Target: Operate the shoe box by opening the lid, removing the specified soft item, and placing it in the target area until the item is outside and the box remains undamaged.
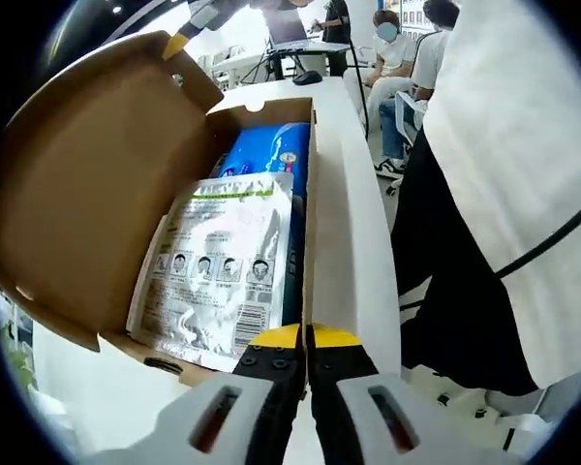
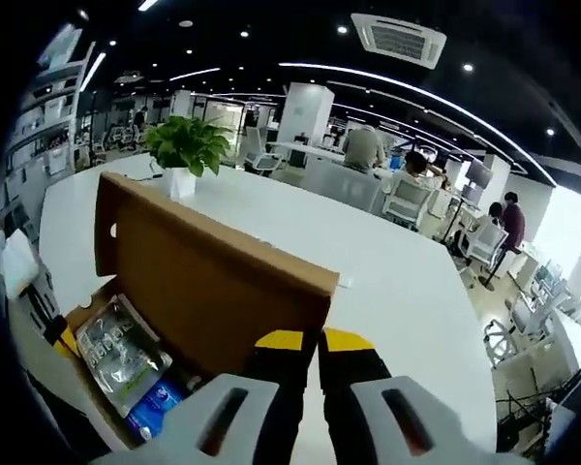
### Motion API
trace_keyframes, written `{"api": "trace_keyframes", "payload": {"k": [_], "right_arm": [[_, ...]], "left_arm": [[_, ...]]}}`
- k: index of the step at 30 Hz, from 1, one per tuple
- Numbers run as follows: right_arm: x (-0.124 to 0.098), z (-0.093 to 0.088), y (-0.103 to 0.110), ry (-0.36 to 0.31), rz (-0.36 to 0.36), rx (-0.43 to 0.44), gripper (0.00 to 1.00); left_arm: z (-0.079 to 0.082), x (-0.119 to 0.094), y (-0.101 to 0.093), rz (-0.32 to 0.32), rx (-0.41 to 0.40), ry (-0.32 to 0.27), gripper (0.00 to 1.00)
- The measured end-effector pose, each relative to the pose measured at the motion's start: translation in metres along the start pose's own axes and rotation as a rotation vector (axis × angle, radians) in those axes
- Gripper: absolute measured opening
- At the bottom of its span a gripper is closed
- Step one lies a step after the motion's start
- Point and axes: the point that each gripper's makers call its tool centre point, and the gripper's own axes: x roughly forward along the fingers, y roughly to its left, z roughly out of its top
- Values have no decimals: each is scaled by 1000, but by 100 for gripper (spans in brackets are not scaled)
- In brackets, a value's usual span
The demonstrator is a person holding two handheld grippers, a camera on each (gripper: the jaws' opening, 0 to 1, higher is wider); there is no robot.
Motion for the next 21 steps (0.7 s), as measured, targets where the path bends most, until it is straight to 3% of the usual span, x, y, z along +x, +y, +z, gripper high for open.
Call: {"api": "trace_keyframes", "payload": {"k": [2,5,10,13,18,21], "right_arm": [[6,-1,-1,13,8,87,1],[9,1,-3,6,-22,92,1],[16,0,-6,-23,-65,216,0],[21,2,-6,-7,-107,153,0],[30,3,-7,3,-100,174,0],[30,4,-6,13,-93,44,1]], "left_arm": [[-1,0,0,-3,-4,-9,1],[0,0,0,0,-15,-8,1],[1,0,-1,9,6,-22,1],[0,0,-1,8,4,-22,1],[2,0,-1,4,0,-19,0],[2,-1,-1,7,5,-21,1]]}}
